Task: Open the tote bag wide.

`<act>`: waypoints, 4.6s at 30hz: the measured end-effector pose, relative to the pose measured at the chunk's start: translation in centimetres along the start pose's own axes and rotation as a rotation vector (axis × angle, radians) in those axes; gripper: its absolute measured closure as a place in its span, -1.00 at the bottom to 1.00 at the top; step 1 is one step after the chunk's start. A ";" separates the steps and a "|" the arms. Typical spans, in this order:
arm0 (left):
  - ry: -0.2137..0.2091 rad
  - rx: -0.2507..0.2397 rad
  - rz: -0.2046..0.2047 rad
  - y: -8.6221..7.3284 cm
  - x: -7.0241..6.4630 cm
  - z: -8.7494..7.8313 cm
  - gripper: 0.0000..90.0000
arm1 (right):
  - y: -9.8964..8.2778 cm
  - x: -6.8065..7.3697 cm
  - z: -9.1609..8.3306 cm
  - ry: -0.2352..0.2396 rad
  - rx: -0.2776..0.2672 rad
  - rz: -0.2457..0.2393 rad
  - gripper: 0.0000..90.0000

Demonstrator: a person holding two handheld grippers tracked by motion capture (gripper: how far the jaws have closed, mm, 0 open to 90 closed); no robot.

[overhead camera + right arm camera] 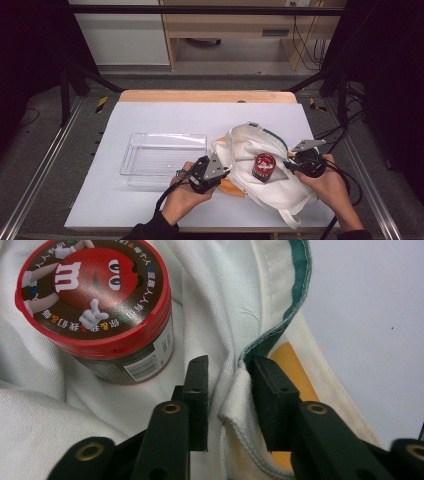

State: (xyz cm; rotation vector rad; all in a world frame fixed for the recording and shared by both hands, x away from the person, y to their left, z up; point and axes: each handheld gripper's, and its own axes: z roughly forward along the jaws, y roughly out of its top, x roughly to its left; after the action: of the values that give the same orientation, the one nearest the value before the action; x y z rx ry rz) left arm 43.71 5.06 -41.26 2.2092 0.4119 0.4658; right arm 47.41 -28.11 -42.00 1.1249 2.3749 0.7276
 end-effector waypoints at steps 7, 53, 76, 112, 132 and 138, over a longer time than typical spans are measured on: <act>0.003 0.008 0.006 -0.3 0.0 -0.4 0.92 | 0.1 -0.6 -0.6 -0.004 -0.019 0.022 0.81; -0.004 0.066 0.006 -3.3 -1.2 -0.4 0.94 | -0.6 -5.9 0.1 -0.069 -0.063 0.162 0.82; 0.000 0.084 0.013 -3.9 -1.4 -0.3 0.94 | -1.8 -7.0 1.5 -0.062 -0.031 0.208 0.81; 0.058 -0.031 0.025 3.7 0.9 -0.5 -0.13 | -2.7 2.8 -8.5 0.047 -0.296 0.020 0.10; 0.043 -0.026 0.089 10.2 2.9 3.9 0.24 | -0.4 7.0 -8.7 0.142 -0.263 -0.107 0.29; 0.037 0.000 0.094 10.6 3.2 5.4 0.33 | -0.7 8.0 -7.5 0.185 -0.226 -0.112 0.16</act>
State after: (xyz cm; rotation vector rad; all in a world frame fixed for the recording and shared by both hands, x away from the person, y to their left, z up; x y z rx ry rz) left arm 50.43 -3.57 -35.55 2.2300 0.3281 0.5580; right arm 38.10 -24.20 -37.74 0.8567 2.4067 1.0699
